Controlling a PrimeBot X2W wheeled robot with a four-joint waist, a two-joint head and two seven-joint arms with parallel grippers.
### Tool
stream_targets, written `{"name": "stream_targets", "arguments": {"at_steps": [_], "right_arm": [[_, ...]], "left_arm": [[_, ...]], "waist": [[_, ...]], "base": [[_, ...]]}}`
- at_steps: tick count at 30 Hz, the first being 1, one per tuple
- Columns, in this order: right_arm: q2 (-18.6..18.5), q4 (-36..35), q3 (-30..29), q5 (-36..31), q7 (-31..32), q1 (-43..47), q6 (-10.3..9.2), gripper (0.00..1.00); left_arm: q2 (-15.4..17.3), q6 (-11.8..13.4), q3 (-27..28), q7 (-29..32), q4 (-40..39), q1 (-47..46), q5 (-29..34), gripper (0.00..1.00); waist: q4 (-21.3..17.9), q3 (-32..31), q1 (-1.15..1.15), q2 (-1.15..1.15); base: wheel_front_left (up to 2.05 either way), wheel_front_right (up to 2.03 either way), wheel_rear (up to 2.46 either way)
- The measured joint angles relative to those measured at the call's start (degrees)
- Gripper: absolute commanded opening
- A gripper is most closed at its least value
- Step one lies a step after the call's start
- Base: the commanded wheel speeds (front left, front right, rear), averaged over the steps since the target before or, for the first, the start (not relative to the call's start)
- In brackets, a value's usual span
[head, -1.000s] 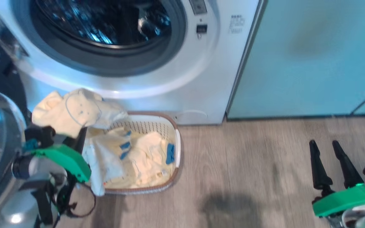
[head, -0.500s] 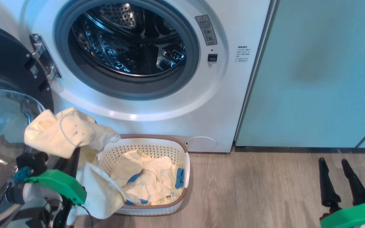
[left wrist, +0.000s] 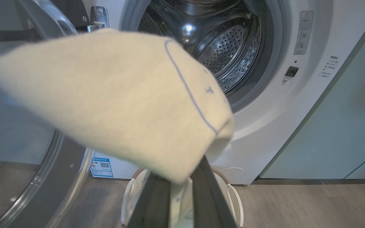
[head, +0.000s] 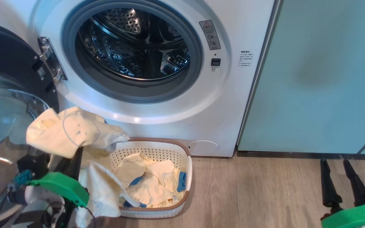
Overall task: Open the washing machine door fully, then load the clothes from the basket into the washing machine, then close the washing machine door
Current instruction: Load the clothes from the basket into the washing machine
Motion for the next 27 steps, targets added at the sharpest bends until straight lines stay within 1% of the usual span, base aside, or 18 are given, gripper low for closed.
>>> {"name": "stream_targets", "arguments": {"at_steps": [4,11,16,17,21,27], "right_arm": [[0.01,-0.43,-0.38,-0.13,0.0,0.0,0.0,1.0],[0.09,-0.47,-0.37,-0.14,0.0,0.0,0.0,1.0],[0.47,-0.46,0.58,-0.14,0.0,-0.08,0.0,1.0],[0.47,-0.45,0.87,-0.14,0.0,-0.09,0.0,1.0],[0.47,-0.41,1.18,-0.14,0.0,-0.1,0.0,1.0],[0.58,-0.45,1.25,-0.14,0.0,-0.96,0.0,1.0]], "left_arm": [[0.03,0.0,0.85,0.0,-0.53,0.91,0.01,0.0],[-0.23,0.0,0.76,0.01,-0.44,1.4,0.19,0.0],[-0.41,-0.1,-0.62,0.87,-0.12,0.49,0.14,0.0],[-0.4,-0.48,-1.1,1.53,-0.03,0.03,0.07,0.0],[-0.09,-0.85,-3.35,4.7,0.93,-3.65,-0.62,0.0],[0.62,-1.52,-6.73,9.32,2.81,-13.77,-2.49,0.0]], "waist": [[0.21,0.07,0.0,0.0],[0.25,0.18,0.0,0.0],[-0.91,0.73,0.0,0.0],[-1.34,0.87,0.0,0.0],[-2.99,1.9,0.0,0.0],[-4.67,5.96,0.01,0.0]], "base": [[0.0,0.0,0.0],[0.0,0.0,0.0],[0.0,0.0,0.0],[0.0,0.0,0.0],[0.0,0.0,0.0],[0.0,0.0,0.0]]}}
